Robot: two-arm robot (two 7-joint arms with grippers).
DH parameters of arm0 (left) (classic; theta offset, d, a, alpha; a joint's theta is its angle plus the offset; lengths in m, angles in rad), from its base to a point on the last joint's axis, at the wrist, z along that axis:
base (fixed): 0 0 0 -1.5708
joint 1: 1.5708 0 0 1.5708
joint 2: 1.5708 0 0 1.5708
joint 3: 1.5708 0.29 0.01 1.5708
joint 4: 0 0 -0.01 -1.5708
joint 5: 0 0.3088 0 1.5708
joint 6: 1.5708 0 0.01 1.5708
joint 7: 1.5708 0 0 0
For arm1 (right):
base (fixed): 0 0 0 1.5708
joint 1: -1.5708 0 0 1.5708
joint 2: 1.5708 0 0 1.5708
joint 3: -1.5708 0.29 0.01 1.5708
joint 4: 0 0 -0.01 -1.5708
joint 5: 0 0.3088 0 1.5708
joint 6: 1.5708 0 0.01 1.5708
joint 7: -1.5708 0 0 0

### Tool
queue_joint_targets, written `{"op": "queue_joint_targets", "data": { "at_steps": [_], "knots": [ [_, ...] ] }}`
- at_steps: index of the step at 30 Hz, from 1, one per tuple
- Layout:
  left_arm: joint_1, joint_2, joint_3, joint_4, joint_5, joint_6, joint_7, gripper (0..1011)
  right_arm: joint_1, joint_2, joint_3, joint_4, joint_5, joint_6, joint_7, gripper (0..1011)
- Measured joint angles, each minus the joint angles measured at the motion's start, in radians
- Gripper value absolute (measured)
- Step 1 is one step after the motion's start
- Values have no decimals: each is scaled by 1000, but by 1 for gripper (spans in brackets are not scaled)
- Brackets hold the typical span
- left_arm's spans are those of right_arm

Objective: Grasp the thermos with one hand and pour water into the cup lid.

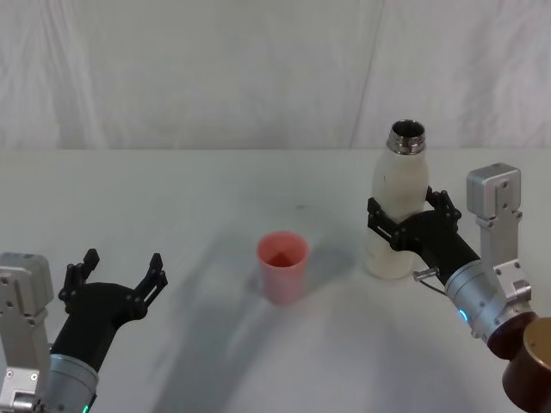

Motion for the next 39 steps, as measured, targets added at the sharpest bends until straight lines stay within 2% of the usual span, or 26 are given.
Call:
{"op": "queue_joint_targets", "data": {
  "at_steps": [26,30,39],
  "knots": [
    [0,0,0,0,0,0,0,1001,-7,-6,8,7,9,3,3,950],
    [0,0,0,0,0,0,0,1001,-7,-6,8,7,9,3,3,1001],
    [0,0,0,0,0,0,0,1001,-7,-5,8,7,9,4,3,1001]
  ]
}}
